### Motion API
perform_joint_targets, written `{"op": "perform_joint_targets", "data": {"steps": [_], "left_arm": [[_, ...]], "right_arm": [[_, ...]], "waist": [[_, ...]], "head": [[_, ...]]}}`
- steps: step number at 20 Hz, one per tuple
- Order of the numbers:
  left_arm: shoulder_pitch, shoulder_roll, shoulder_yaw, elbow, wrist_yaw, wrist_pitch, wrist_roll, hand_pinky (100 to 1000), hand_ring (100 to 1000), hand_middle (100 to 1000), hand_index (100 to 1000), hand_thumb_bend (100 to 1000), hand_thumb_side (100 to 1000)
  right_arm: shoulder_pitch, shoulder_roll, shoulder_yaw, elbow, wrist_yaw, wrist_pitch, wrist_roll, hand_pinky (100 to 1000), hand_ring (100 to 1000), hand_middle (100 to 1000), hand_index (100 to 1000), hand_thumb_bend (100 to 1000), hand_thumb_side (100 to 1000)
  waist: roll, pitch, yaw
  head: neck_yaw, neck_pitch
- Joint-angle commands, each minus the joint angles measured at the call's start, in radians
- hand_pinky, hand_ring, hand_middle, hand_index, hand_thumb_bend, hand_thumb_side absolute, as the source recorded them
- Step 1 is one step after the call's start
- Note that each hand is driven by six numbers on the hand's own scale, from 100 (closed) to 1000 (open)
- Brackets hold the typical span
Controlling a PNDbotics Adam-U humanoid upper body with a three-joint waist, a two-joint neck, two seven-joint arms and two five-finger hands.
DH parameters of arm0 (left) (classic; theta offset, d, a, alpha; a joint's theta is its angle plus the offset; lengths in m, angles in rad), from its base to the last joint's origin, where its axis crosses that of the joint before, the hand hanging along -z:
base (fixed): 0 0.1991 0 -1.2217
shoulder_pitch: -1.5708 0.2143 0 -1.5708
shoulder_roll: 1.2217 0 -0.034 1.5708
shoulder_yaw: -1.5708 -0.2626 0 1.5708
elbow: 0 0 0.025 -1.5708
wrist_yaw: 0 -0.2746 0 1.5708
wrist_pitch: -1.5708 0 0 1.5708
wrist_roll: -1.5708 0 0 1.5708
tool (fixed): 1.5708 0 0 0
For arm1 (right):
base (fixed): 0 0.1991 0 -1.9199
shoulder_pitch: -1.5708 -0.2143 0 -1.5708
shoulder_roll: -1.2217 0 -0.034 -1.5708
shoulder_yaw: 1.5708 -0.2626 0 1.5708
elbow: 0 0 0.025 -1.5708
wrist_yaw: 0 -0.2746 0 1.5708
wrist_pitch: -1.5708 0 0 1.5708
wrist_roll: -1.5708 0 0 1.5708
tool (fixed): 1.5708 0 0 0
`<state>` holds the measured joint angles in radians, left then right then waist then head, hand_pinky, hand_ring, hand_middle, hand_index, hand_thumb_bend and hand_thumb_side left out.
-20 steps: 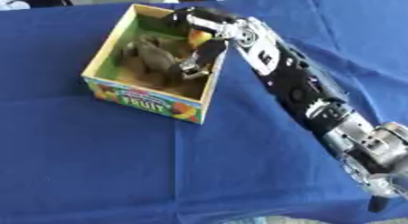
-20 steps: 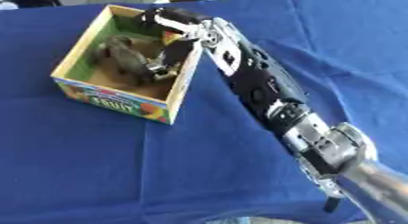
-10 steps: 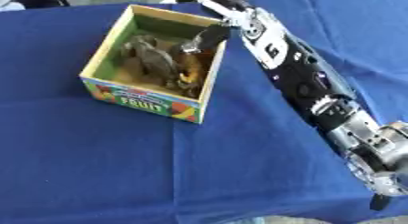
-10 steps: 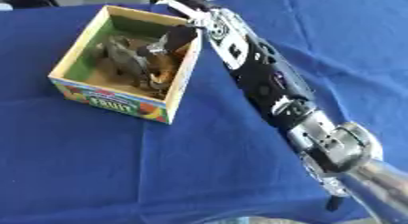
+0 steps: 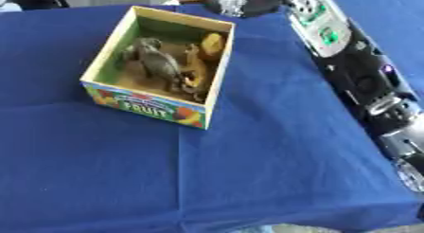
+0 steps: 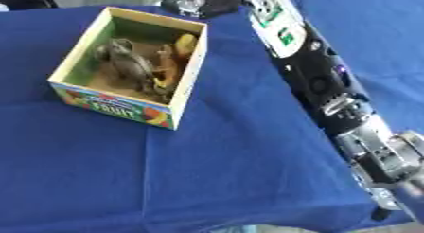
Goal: Pick up objects on the table and place them in the box.
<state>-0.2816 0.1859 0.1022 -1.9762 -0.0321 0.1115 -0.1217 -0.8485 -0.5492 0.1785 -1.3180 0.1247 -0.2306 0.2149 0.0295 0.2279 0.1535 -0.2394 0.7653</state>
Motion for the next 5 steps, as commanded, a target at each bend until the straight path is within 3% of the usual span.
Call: {"op": "perform_joint_targets", "data": {"steps": [1, 5], "left_arm": [[-0.005, 0.029, 0.014, -0.012, -0.006, 0.002, 0.014, 587, 608, 675, 728, 206, 503], [-0.001, 0.030, 0.020, -0.012, -0.007, 0.006, 0.028, 587, 613, 686, 745, 208, 500]], "right_arm": [[0.048, -0.101, -0.042, -0.145, -0.171, 0.059, -0.014, 857, 799, 774, 941, 473, 596], [0.180, -0.167, -0.096, -0.307, -0.335, 0.110, -0.059, 828, 783, 756, 927, 423, 576]], "waist": [[-0.001, -0.022, -0.009], [0.000, -0.020, -0.030]], "head": [[0.013, 0.005], [0.026, 0.005]]}}
